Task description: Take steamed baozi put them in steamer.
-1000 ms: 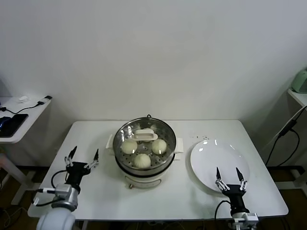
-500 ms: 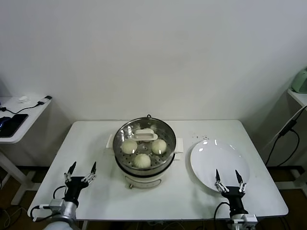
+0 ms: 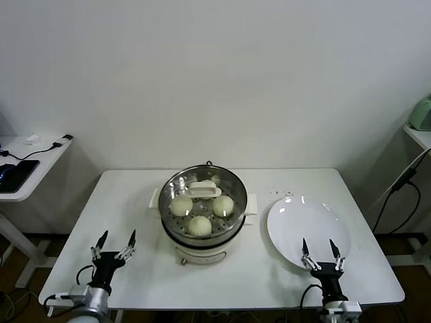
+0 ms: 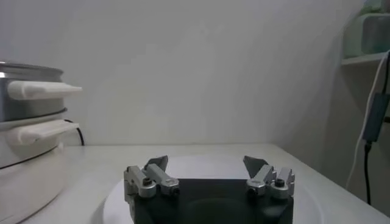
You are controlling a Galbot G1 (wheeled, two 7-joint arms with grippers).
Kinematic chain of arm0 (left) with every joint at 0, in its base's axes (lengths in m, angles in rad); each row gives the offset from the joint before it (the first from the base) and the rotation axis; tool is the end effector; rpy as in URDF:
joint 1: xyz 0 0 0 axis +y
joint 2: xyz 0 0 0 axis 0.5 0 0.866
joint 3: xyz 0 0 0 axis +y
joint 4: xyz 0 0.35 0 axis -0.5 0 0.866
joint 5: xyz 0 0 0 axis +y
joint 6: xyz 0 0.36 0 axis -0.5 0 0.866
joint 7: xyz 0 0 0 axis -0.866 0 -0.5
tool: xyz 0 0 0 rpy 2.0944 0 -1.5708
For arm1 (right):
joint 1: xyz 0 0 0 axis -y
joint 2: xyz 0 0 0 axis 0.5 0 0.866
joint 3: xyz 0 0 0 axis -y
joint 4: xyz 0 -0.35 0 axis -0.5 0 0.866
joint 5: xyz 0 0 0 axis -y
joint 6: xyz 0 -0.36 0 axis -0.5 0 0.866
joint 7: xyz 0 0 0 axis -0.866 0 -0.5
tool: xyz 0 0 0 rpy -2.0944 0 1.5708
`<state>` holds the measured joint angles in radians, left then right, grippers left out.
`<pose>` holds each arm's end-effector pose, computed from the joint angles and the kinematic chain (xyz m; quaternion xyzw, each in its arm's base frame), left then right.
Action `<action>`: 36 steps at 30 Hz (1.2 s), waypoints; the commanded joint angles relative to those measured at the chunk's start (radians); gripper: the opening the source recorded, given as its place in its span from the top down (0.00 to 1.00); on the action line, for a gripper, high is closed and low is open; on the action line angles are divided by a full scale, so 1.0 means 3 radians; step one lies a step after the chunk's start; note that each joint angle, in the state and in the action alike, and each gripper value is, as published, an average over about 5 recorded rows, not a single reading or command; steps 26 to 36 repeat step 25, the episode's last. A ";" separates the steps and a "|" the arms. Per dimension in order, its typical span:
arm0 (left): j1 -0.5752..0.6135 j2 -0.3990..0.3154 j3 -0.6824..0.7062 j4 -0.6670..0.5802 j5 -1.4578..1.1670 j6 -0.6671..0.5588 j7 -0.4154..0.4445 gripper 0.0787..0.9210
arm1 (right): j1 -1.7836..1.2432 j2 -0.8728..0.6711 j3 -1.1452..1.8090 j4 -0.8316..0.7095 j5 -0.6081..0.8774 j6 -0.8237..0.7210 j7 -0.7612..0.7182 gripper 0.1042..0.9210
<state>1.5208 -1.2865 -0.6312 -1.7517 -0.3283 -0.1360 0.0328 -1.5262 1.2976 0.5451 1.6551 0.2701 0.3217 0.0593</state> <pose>0.1933 0.1165 -0.3947 0.0115 -0.9977 0.0102 0.0662 0.1774 -0.0937 -0.4366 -0.0280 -0.9990 0.0025 0.0351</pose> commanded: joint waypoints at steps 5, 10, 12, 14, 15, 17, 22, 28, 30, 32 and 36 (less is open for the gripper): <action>0.0010 -0.0008 0.0005 0.0025 -0.0002 -0.0081 0.0005 0.12 | 0.0002 -0.0005 0.0000 -0.0002 0.0016 -0.0060 0.0002 0.12; 0.0013 -0.0007 0.0013 0.0022 0.0023 -0.0106 0.0009 0.12 | 0.0003 -0.0002 -0.0003 -0.0001 0.0010 -0.0066 -0.0003 0.12; 0.0017 -0.0007 0.0017 0.0020 0.0035 -0.0120 0.0012 0.12 | 0.0002 -0.0001 -0.0004 -0.0002 0.0009 -0.0068 -0.0005 0.12; 0.0022 -0.0008 0.0020 0.0018 0.0047 -0.0131 0.0014 0.12 | 0.0000 0.0001 -0.0005 -0.0001 0.0008 -0.0069 -0.0006 0.12; 0.0024 -0.0009 0.0022 0.0017 0.0051 -0.0136 0.0015 0.12 | -0.0001 0.0002 -0.0005 0.0001 0.0007 -0.0070 -0.0006 0.12; 0.0028 -0.0010 0.0024 0.0015 0.0061 -0.0143 0.0017 0.12 | -0.0003 0.0002 -0.0005 0.0005 0.0005 -0.0072 -0.0008 0.12; 0.0035 -0.0018 0.0027 0.0009 0.0076 -0.0152 0.0016 0.12 | -0.0003 0.0003 -0.0002 0.0006 -0.0003 -0.0076 -0.0021 0.12; 0.0039 -0.0021 0.0029 0.0006 0.0078 -0.0158 0.0016 0.12 | -0.0011 0.0004 -0.0007 0.0006 -0.0010 -0.0075 -0.0033 0.12; 0.0039 -0.0021 0.0029 0.0006 0.0078 -0.0158 0.0016 0.12 | -0.0011 0.0004 -0.0007 0.0006 -0.0010 -0.0075 -0.0033 0.12; 0.0039 -0.0021 0.0029 0.0006 0.0078 -0.0158 0.0016 0.12 | -0.0011 0.0004 -0.0007 0.0006 -0.0010 -0.0075 -0.0033 0.12; 0.0039 -0.0021 0.0029 0.0006 0.0078 -0.0158 0.0016 0.12 | -0.0011 0.0004 -0.0007 0.0006 -0.0010 -0.0075 -0.0033 0.12</action>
